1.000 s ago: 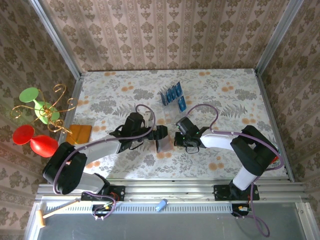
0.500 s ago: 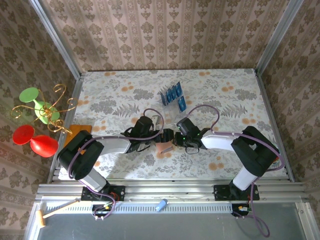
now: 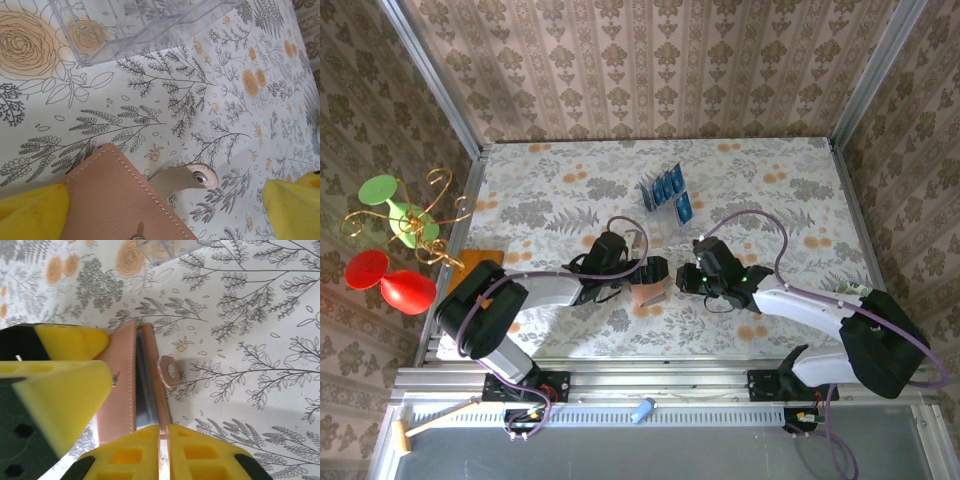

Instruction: Put the credit cards into the card holder

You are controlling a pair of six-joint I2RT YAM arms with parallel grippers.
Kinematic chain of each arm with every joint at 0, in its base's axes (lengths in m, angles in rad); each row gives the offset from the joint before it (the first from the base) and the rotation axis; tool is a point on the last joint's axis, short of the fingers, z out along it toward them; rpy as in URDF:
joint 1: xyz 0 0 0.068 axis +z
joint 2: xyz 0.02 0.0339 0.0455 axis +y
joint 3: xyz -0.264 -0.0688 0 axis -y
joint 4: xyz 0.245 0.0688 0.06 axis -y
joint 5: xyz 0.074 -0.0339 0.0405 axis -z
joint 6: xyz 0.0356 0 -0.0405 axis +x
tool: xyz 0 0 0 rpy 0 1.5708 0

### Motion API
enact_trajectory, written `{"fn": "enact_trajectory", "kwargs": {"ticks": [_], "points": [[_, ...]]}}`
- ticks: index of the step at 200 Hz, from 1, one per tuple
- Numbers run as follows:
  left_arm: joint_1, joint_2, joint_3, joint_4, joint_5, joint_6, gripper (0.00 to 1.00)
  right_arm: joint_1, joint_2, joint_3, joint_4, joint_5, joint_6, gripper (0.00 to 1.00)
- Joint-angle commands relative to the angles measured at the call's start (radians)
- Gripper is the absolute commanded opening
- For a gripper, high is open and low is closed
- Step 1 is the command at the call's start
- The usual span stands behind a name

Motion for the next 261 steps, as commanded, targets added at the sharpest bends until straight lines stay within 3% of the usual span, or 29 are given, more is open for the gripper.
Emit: {"fn": "enact_trajectory", "kwargs": {"ticks": [1, 72, 143, 185, 221, 261], "points": [[0.015, -0.037, 0.025, -0.061, -0.014, 0.017, 1.00, 0.023, -0.005, -0.017, 0.070, -0.044, 0.029, 0.10], [0.024, -0.032, 0.028, -0.062, -0.012, 0.008, 1.00, 0.101, 0.164, -0.032, 0.299, -0.052, 0.116, 0.01], [0.068, -0.053, 0.047, -0.092, 0.017, 0.014, 1.00, 0.104, 0.286, -0.054, 0.383, -0.044, 0.141, 0.00], [0.157, -0.111, 0.134, -0.328, 0.016, 0.107, 1.00, 0.104, 0.339, -0.046, 0.401, -0.065, 0.137, 0.00], [0.162, -0.134, 0.216, -0.648, -0.136, 0.242, 1.00, 0.105, 0.338, -0.052, 0.396, -0.063, 0.137, 0.00], [0.143, -0.130, 0.185, -0.715, -0.234, 0.313, 1.00, 0.102, 0.338, -0.050, 0.381, -0.062, 0.133, 0.00]]}}
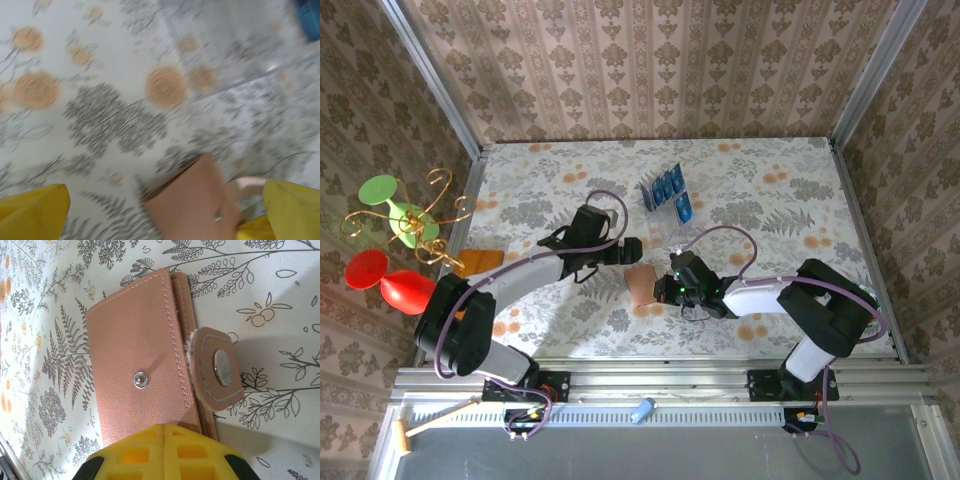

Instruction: Put the credit cards into the card holder

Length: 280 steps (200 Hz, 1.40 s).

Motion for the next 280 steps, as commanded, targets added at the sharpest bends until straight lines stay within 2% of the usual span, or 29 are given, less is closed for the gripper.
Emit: {"fn": "enact_trajectory", "kwargs": {"ticks": [1, 72, 134, 280], "points": [[-0.015, -0.004, -0.021, -0.131, -0.095, 0.088, 1.00, 0.003, 0.018, -0.013, -0.023, 0.002, 0.004, 0.00], [-0.069, 0.070, -0.003, -0.112, -0.160, 0.137, 1.00, 0.005, 0.025, -0.012, -0.037, 0.005, 0.004, 0.00], [-0.077, 0.126, 0.008, -0.093, -0.195, 0.143, 1.00, 0.005, 0.026, -0.007, -0.040, 0.003, 0.003, 0.00], [-0.085, 0.120, 0.027, -0.071, -0.183, 0.137, 1.00, 0.004, 0.034, -0.006, -0.042, -0.004, 0.001, 0.00]]}}
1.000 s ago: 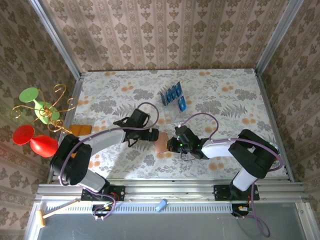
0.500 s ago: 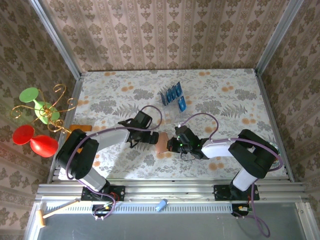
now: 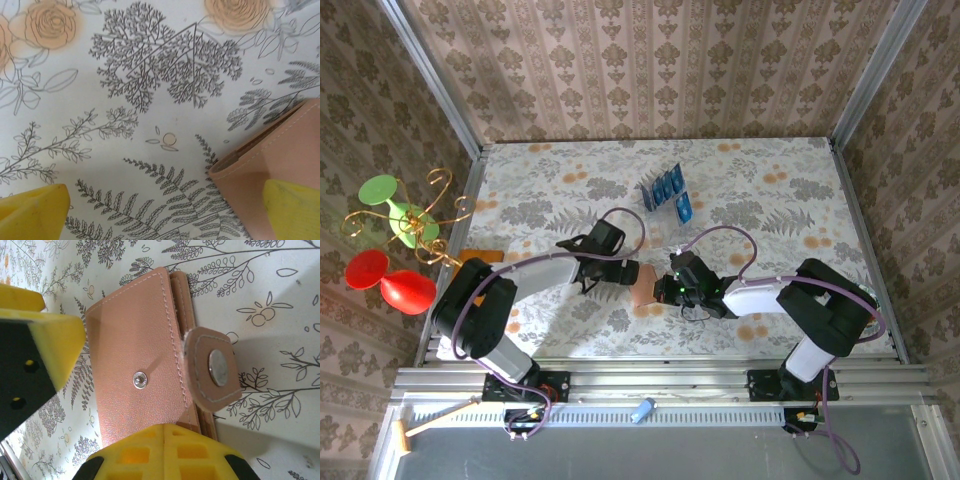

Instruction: Put the credit cards into the card holder

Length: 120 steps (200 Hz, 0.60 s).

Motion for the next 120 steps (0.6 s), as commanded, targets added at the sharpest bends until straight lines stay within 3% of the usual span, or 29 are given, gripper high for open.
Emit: {"fn": "enact_trajectory", "kwargs": {"ticks": [1, 120], "points": [[-0.010, 0.001, 0.023, 0.008, -0.004, 0.016, 1.00, 0.004, 0.029, -0.006, -0.044, -0.001, 0.001, 0.00], [-0.017, 0.050, -0.055, 0.021, -0.041, -0.012, 1.00, 0.001, 0.013, 0.088, -0.155, -0.015, -0.042, 0.01]]}}
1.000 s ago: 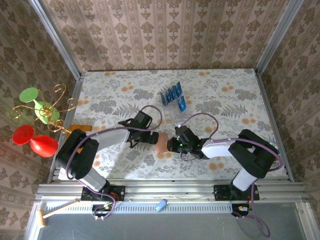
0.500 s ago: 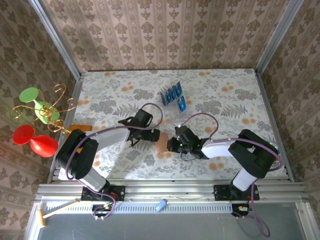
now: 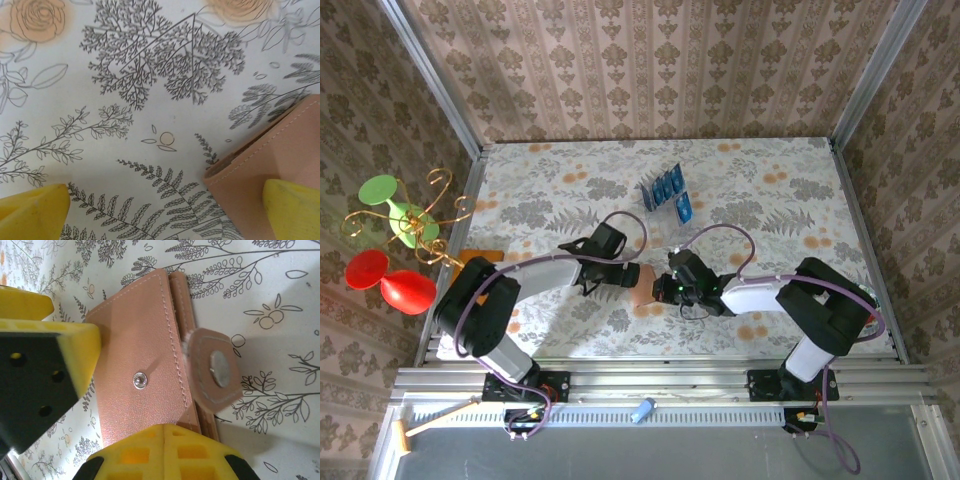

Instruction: Put the credit cards into the card holder

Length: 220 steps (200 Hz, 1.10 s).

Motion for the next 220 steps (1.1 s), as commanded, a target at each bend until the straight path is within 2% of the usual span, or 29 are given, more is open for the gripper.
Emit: {"fn": "enact_trajectory", "kwargs": {"ticks": [1, 60, 83, 109, 143, 220], "points": [[-0.006, 0.030, -0.023, -0.018, -0.032, -0.010, 1.00, 0.001, 0.006, 0.052, -0.103, -0.010, -0.036, 0.02], [-0.007, 0.028, -0.057, 0.011, -0.033, -0.034, 1.00, -0.072, -0.138, 0.160, -0.314, -0.007, -0.123, 0.24], [-0.007, 0.022, -0.064, 0.019, -0.029, -0.038, 1.00, -0.106, -0.187, 0.206, -0.460, 0.044, -0.184, 0.32], [-0.007, 0.020, -0.068, 0.025, -0.027, -0.038, 1.00, -0.123, -0.172, 0.273, -0.624, 0.100, -0.274, 0.39], [-0.010, 0.022, -0.073, 0.038, -0.028, -0.041, 1.00, -0.123, -0.098, 0.360, -0.733, 0.104, -0.363, 0.41], [-0.011, 0.024, -0.088, 0.048, -0.028, -0.043, 1.00, -0.103, 0.039, 0.494, -0.805, 0.106, -0.447, 0.40]]}}
